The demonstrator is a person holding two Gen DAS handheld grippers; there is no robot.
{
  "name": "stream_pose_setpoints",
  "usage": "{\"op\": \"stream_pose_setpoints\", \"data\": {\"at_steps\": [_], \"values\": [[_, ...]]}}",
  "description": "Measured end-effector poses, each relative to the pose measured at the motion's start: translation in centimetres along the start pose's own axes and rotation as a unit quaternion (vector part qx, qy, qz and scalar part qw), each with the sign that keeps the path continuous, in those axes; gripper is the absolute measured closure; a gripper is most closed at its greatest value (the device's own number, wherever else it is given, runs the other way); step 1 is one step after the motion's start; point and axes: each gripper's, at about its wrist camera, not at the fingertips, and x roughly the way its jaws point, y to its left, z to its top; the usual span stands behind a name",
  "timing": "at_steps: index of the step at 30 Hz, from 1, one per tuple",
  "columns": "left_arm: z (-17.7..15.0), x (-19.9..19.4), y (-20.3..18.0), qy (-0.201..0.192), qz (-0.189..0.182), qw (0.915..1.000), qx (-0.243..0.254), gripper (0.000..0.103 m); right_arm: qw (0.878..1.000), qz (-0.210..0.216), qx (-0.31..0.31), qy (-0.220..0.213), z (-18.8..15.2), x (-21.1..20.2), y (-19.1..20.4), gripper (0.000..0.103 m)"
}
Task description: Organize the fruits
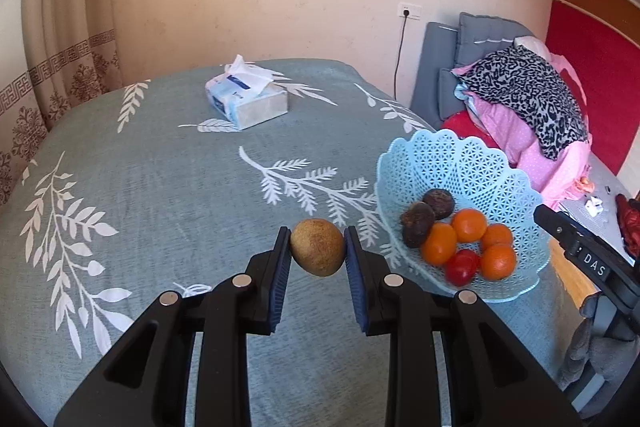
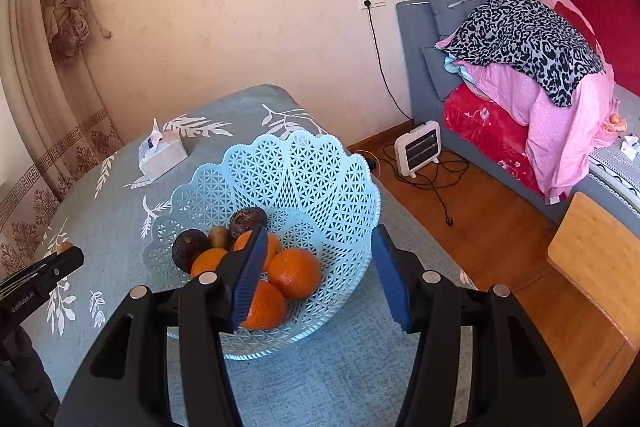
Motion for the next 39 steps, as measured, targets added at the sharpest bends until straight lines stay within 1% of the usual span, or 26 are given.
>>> {"op": "stream_pose_setpoints", "data": {"at_steps": [10, 15, 16, 17, 18, 19, 20, 22, 25, 27, 28, 29, 31, 33, 39], "values": [[0.5, 2.4, -4.2, 0.027, -0.058, 0.9976, 0.025, 0.076, 1.0, 0.01, 0.021, -0.002, 0.0, -0.6, -1.1, 0.047], [0.5, 3.6, -6.3, 0.035, -0.08, 0.9954, 0.041, 0.075, 1.0, 0.014, 0.025, 0.005, -0.1, -0.4, -1.3, 0.047], [0.5, 3.8, -6.5, 0.037, -0.08, 0.9953, 0.041, 0.067, 1.0, 0.015, 0.025, 0.006, -0.1, -0.3, -1.3, 0.046], [0.5, 3.9, -6.6, 0.038, -0.08, 0.9953, 0.039, 0.048, 1.0, 0.016, 0.024, 0.006, -0.2, -0.3, -1.3, 0.046], [0.5, 4.0, -6.5, 0.035, -0.078, 0.9957, 0.035, 0.037, 1.0, 0.016, 0.024, 0.007, -0.2, -0.3, -1.3, 0.043], [0.5, 3.9, -6.4, 0.029, -0.073, 0.9964, 0.032, 0.029, 1.0, 0.017, 0.025, 0.006, -0.2, -0.4, -1.3, 0.04], [0.5, 3.8, -6.2, 0.024, -0.067, 0.997, 0.031, 0.029, 0.999, 0.017, 0.027, 0.004, -0.2, -0.5, -1.4, 0.035], [0.5, 3.8, -5.9, 0.024, -0.059, 0.9975, 0.032, 0.028, 1.0, 0.016, 0.026, 0.004, -0.2, -0.6, -1.5, 0.035], [0.6, 3.6, -5.2, 0.014, -0.038, 0.9987, 0.032, 0.021, 0.999, 0.017, 0.028, 0.006, -0.3, -0.8, -1.7, 0.035], [0.6, 3.3, -5.0, 0.006, -0.016, 0.9991, 0.039, 0.017, 0.999, 0.018, 0.026, 0.008, -0.3, -0.9, -1.6, 0.034], [0.6, 3.1, -4.9, 0.001, -0.004, 0.999, 0.043, 0.013, 0.999, 0.019, 0.024, 0.009, -0.4, -0.9, -1.5, 0.034], [0.6, 2.9, -4.9, -0.004, 0.007, 0.9989, 0.047, 0.012, 0.999, 0.021, 0.022, 0.01, -0.4, -1.0, -1.4, 0.034], [0.5, 2.6, -4.8, -0.01, 0.026, 0.9981, 0.056, 0.012, 0.999, 0.028, 0.013, 0.014, -0.5, -1.1, -1.0, 0.03], [0.4, 2.3, -4.8, -0.017, 0.033, 0.9972, 0.065, 0.012, 0.999, 0.032, 0.002, 0.014, -0.6, -1.3, -0.4, 0.024], [0.0, 1.3, -5.5, -0.041, 0.066, 0.9923, 0.096, 0.011, 0.999, 0.035, -0.028, 0.012, -1.0, -1.9, 1.1, 0.016]]}}
